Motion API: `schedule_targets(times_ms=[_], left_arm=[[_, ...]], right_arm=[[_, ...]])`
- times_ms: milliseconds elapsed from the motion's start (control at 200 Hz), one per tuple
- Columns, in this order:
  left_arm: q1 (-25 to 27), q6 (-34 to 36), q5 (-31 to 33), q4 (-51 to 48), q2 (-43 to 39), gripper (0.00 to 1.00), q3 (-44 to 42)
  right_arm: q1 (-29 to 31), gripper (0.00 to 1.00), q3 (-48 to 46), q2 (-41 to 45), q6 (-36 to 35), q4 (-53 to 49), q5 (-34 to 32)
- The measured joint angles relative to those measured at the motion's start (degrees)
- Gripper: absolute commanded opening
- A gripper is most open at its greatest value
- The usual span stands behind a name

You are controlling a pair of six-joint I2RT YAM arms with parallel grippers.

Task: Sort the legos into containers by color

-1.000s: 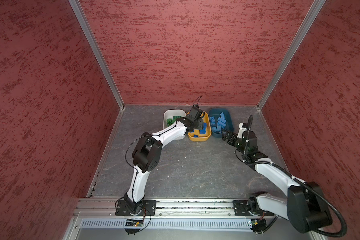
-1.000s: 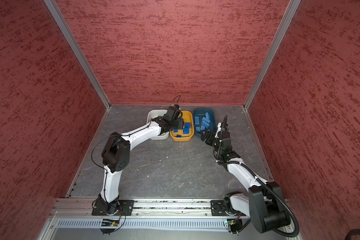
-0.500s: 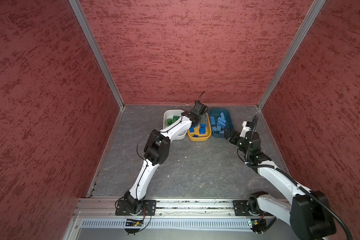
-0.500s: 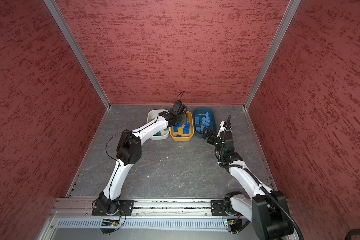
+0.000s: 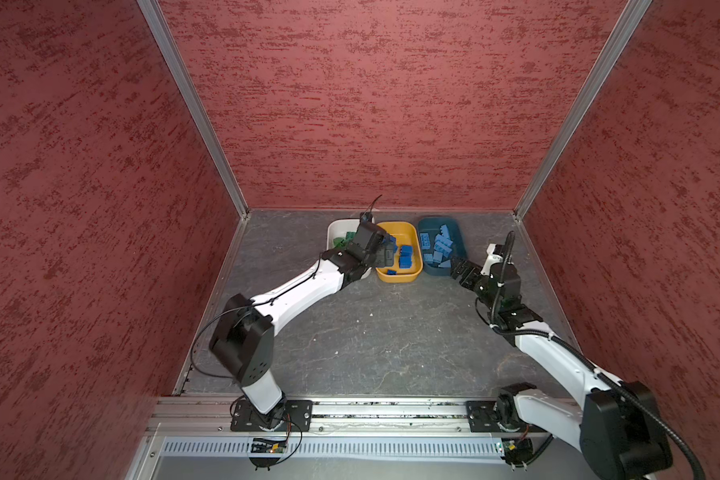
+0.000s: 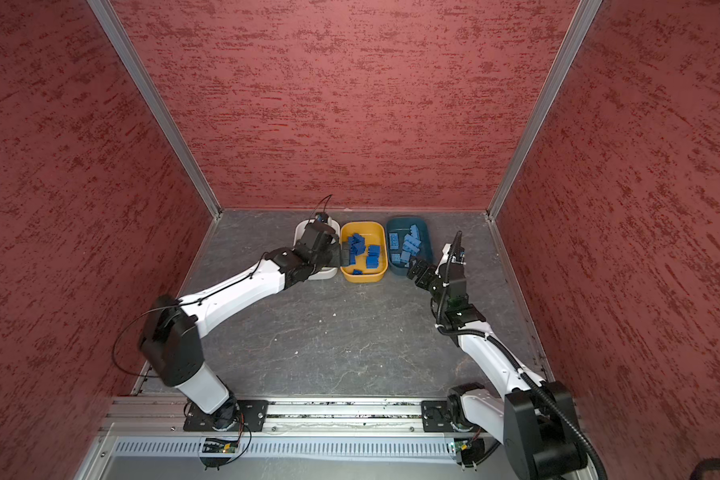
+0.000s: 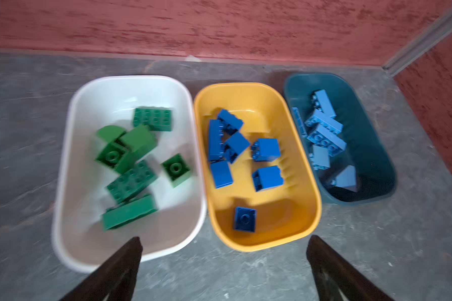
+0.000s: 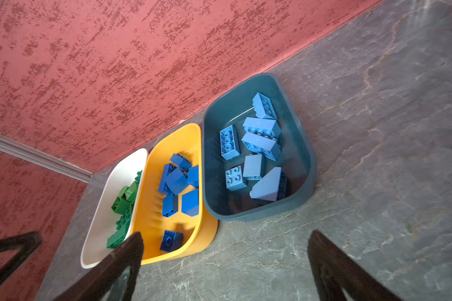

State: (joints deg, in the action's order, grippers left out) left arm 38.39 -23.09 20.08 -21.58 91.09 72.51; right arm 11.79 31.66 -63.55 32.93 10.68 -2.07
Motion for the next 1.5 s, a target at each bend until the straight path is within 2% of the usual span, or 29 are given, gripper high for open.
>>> schedule_targets(times_ms=[140,286,381,491,641,822,1027,1222,1503], left_arm=[[-2.1,-1.6,8.7,-0.4,-10.5,1.0,-12.1],[-7.1,-2.1,18.1,-1.1,-20.4,1.0,-21.3],[-12.8,-1.2,21.0,0.5,-25.6,1.0,-26.0],[-22.9,1.3,20.6,3.5,-27.0,1.0,-29.4],[-34.2,5.7,15.2,10.7,-25.4,0.99,-35.5],[-41.3,9.6,4.3,21.1,-18.4,1.0,-41.0],[-41.8,13.5,-5.7,40.6,-11.0,0.99,-44.5],[-39.8,19.6,-14.2,62.4,-5.1,0.99,-50.2],[-40.0,21.5,-18.5,69.8,-2.9,0.99,-51.1]], right_arm=[[0.0,0.99,0.0,0.0,-3.5,-1.3,-5.2],[0.0,0.99,0.0,0.0,-9.6,-1.5,-12.7],[-0.4,0.99,-0.8,-0.6,-14.2,1.2,-17.7],[-1.5,0.99,-4.0,-3.2,-19.1,7.8,-22.4],[-5.0,0.99,-7.0,-9.5,-22.6,14.1,-23.7],[-10.0,0.99,-9.0,-16.1,-24.8,24.4,-18.7],[-13.7,0.99,-9.0,-19.7,-27.2,34.2,-11.0],[-15.0,0.99,-12.2,-21.5,-27.5,41.6,-7.1],[-15.0,0.99,-17.1,-24.9,-27.6,52.0,-6.3]])
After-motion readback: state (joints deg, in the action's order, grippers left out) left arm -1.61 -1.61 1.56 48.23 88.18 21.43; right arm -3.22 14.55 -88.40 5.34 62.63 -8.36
